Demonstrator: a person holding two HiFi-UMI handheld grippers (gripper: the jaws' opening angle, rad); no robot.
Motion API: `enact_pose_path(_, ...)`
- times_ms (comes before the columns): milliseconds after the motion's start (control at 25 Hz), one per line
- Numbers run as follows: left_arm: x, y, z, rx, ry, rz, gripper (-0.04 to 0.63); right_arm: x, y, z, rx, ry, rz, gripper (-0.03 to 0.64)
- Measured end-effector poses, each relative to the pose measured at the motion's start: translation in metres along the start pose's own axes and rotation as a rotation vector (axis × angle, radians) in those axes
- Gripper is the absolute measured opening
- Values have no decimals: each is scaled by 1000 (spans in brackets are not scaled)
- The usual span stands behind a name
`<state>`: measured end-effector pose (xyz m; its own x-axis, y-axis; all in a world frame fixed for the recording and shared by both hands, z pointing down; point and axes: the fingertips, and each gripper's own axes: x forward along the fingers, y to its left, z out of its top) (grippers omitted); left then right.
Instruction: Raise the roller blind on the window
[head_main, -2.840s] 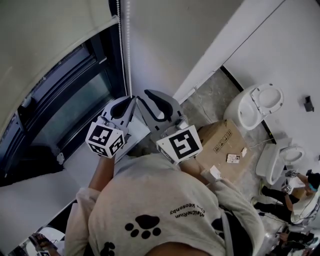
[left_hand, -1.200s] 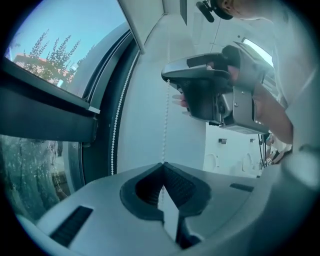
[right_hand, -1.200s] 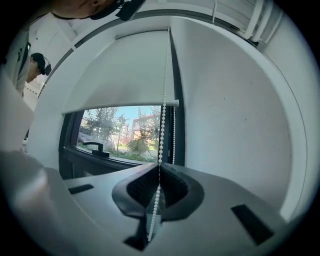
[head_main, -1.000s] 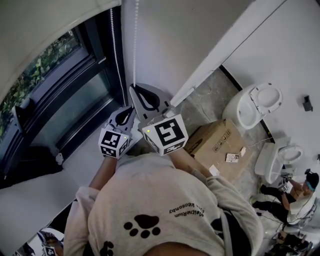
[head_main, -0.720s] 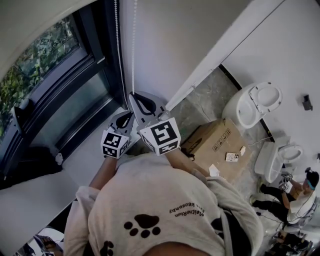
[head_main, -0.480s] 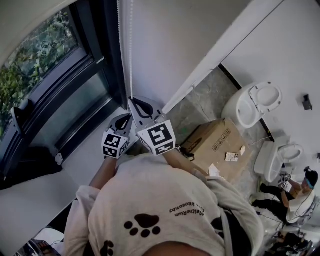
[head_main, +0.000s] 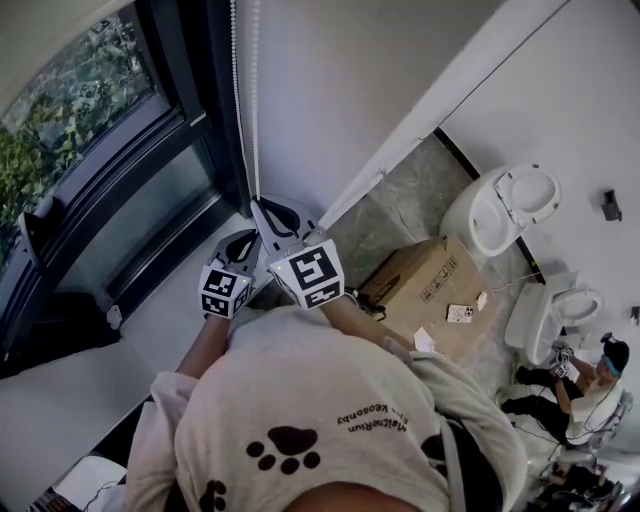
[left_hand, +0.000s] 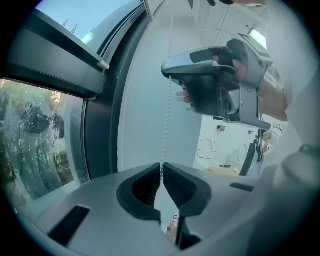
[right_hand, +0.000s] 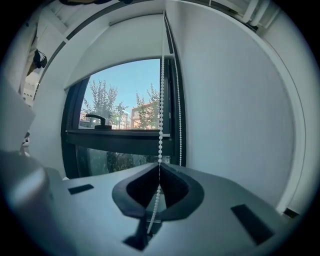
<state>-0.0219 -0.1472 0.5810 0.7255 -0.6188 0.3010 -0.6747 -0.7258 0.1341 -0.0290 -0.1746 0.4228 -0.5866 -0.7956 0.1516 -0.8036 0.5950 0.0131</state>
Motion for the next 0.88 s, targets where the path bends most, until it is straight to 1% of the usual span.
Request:
enact_pose_path(120, -4, -2, 12, -9, -20, -9, 11, 0, -1, -1, 3, 3, 0, 11)
enact_pose_path(160, -6, -2, 18, -16, -32, -7, 35, 0, -1, -1, 4, 2, 1, 11)
enact_pose_path(200, -7, -2, 23, -28, -41, -5, 118, 0, -1, -1, 4, 1, 2, 11)
enact_pose_path(240, -8, -2, 29, -42, -49, -5, 130, 0, -2, -1, 4, -1, 2, 11)
enact_pose_path(440, -21, -1, 57, -81, -81, -5, 130, 3, -3, 0, 3, -5, 2, 11)
enact_pose_path(640, -44, 4, 94, -105, -131, -5, 124, 5, -4, 1, 1, -11, 3, 11)
enact_pose_path(720, -51, 6, 110, -95, -143, -2, 120, 6, -4, 1, -1, -11, 4, 11)
enact_pose_path(880, -64, 9, 139, -46, -149, 12, 109, 7, -6, 1, -3, -13, 3, 11)
